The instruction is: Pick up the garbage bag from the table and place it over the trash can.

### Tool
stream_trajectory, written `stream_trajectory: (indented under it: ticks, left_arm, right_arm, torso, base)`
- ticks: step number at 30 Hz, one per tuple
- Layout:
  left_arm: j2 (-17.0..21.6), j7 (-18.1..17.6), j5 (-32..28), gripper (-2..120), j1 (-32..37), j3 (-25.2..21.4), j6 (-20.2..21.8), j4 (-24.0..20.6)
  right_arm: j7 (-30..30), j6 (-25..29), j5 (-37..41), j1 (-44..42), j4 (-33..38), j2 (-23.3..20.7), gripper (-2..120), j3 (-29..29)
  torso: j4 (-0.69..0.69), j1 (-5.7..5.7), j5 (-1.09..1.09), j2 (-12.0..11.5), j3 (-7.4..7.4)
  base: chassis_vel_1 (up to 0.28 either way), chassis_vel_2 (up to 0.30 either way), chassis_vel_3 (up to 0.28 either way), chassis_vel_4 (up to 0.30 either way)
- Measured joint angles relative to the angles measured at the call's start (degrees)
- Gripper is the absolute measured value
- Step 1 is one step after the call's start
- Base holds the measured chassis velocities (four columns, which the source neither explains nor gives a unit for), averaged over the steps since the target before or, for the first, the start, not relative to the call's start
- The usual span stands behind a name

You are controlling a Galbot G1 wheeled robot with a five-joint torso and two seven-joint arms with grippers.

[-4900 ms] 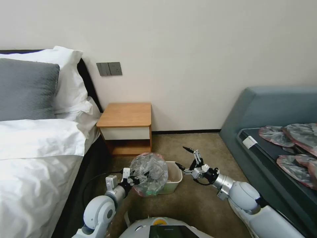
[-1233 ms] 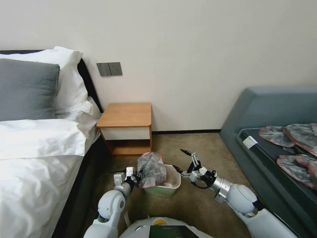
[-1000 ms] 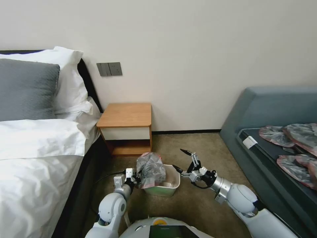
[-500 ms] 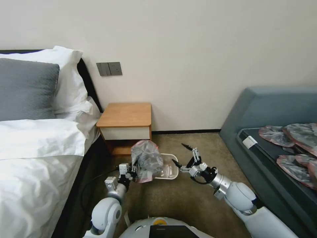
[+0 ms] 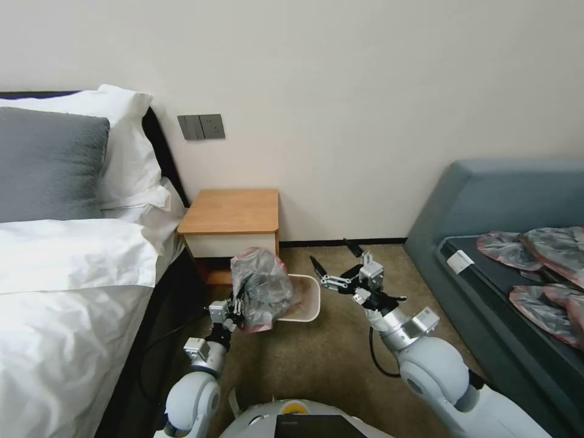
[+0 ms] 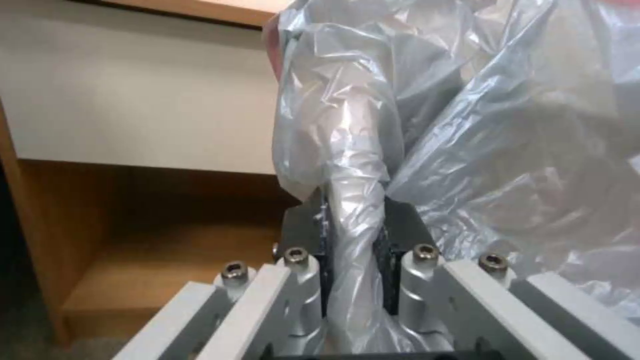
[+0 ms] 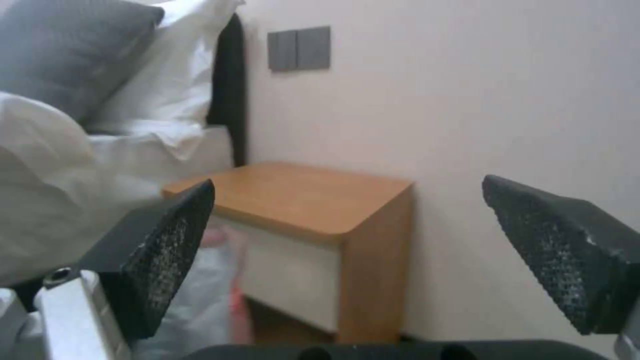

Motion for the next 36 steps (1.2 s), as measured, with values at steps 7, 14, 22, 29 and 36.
stream_trajectory:
  ticks: [7,14,22,29,36]
  left_arm:
    - [0.8,0.4,-0.9,9,-0.6,1.4,-0.7,1.1]
    - [1.4,0.5,-2.1,9,-1.1,1.5,-1.5,1.6]
    - [1.1,0.5,-3.1,9,-1.2,0.3,-1.5,0.7]
    - [0.9,0.7,-3.4,9,-1.2,-1.2,-1.4,0.0]
    - [1.1,0.7,-4.2,9,-1.2,-2.5,-1.2,-0.5]
  right_arm:
    - [-3.6,-4.3,8.4,0.2,0.1,-0.8,100,-1.7]
    - [-7.3,-7.6,14.8,4.9,-3.2,-3.0,100,-6.2]
    - [-9.8,-8.1,17.2,16.4,-10.7,-5.7,100,-13.4]
    - [-9.6,-8.7,18.4,28.4,-17.0,-4.7,100,-23.2]
    - [-8.9,-9.1,18.9,35.2,-19.3,-2.5,100,-28.6]
  torso:
    - [-0.01,0.00,0.00,0.0,0.00]
    - [0.00,0.00,0.00,0.0,0.00]
    - [-0.01,0.00,0.00,0.0,0.00]
    - [-0.01,0.00,-0.01,0.0,0.00]
    - [0.00,0.00,0.00,0.0,0.00]
  base:
    - [0.000,0.000,0.000,0.000]
    - [0.000,0.000,0.000,0.000]
    - [0.000,0.000,0.000,0.000]
    - [0.000,0.000,0.000,0.000]
    - [0.000,0.000,0.000,0.000]
